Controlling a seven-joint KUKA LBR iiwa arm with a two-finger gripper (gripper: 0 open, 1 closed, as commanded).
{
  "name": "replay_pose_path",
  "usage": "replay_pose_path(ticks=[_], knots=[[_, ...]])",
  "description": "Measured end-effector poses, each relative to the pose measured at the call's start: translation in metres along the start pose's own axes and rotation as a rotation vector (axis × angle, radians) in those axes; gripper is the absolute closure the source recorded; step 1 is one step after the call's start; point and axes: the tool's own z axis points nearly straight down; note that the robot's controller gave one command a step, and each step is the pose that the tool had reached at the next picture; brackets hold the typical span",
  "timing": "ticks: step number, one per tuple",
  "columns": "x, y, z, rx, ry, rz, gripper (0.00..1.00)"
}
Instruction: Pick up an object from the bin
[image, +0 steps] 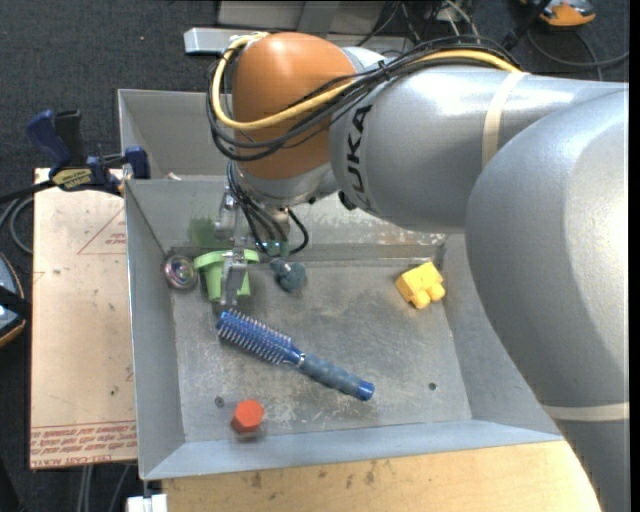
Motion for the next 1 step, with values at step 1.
replay_pose_path(ticks=[1], knots=[[0.048, -0.0347, 0.1167, 0.002, 0.001, 0.021, 0.0]])
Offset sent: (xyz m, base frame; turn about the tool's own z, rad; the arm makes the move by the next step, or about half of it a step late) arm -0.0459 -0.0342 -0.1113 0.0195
